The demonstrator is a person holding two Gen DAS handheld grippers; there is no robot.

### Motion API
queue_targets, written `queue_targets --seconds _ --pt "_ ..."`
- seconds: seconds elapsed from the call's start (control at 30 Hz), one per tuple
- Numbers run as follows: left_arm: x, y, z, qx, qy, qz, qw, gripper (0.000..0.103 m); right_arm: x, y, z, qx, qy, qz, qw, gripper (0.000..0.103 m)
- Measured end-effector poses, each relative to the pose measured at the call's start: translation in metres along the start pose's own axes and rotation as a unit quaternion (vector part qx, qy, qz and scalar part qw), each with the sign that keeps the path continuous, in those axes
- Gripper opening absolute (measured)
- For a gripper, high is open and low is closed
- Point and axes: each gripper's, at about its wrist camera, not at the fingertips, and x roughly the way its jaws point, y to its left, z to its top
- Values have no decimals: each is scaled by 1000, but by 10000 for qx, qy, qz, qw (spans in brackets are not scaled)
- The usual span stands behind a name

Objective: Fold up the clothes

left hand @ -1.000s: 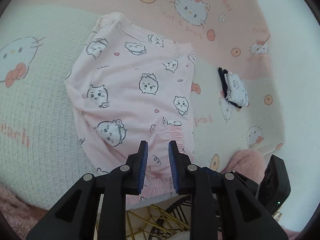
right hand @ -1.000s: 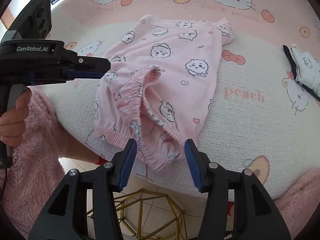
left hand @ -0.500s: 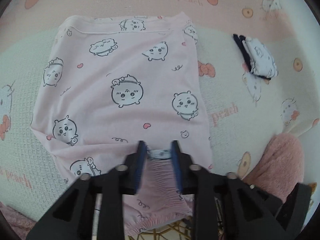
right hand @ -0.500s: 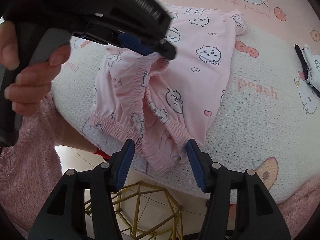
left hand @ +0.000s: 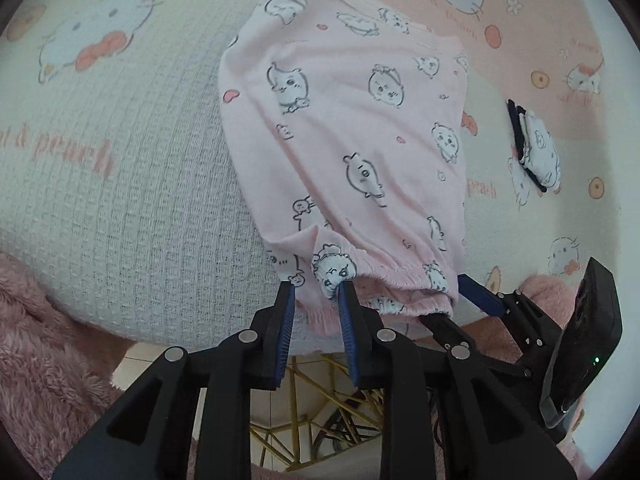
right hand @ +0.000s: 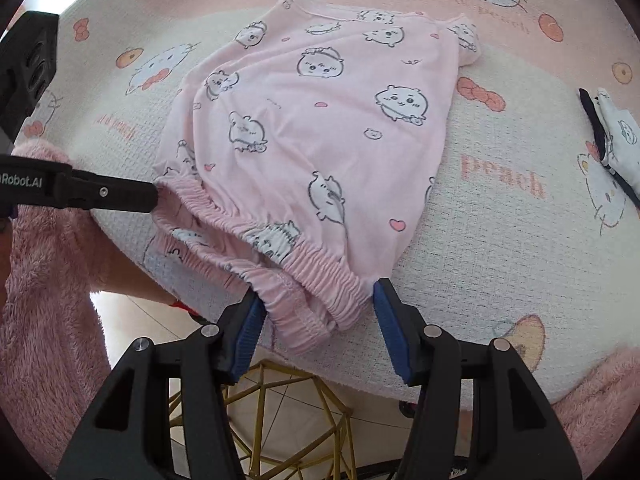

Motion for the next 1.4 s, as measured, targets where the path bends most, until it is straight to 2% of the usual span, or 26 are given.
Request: queue_targets --seconds 0.07,0.13,0.23,0.33,0.43,0.47,0.53,0.63,0.73,0.9,1.03,1.17,1.23,1.4 --pt "8 0 -5 56 139 234 9996 33 1 3 -2 -110 20 -227 9997 56" --pt "7 -2 -12 114 150 248 9995 33 1 -1 -4 -26 28 -287 9996 56" --pt "-12 -3 -18 124 -60 -108 9998 33 1 -6 -6 86 44 -366 9993 56" --pt "-32 -1 -15 68 -537 -456 9975 33 6 -6 -5 76 96 -364 9993 57" --pt "-31 -3 -2 40 -780 -513 9956 33 11 -6 -3 66 149 -362 9992 57" --pt "-27 -4 2 53 -778 -540 9955 33 12 -5 -3 51 157 -370 9992 57" --pt "-10 -11 8 145 -523 -338 9980 33 12 -3 -3 11 138 -394 9991 57" --pt "16 -26 2 397 -103 353 9985 33 9 -6 1 112 126 -305 9994 57" --pt "15 -22 -8 345 -183 214 9990 35 4 -11 6 251 116 -186 9994 57" --pt "15 -10 -5 91 -118 -63 9999 38 -4 -20 13 482 99 13 9988 58" --pt "-5 -1 -3 -76 -297 -245 9992 38 -11 -26 20 667 85 173 9976 57" --pt "-43 20 21 -167 -843 -483 9951 38 -17 -33 26 851 71 332 9958 57" --pt "-52 29 46 -105 -1028 -399 9939 38 -19 -38 33 930 55 376 9949 57" --pt "-59 26 121 376 -1588 -362 9859 38 -3 -71 101 950 -122 0 9954 57"
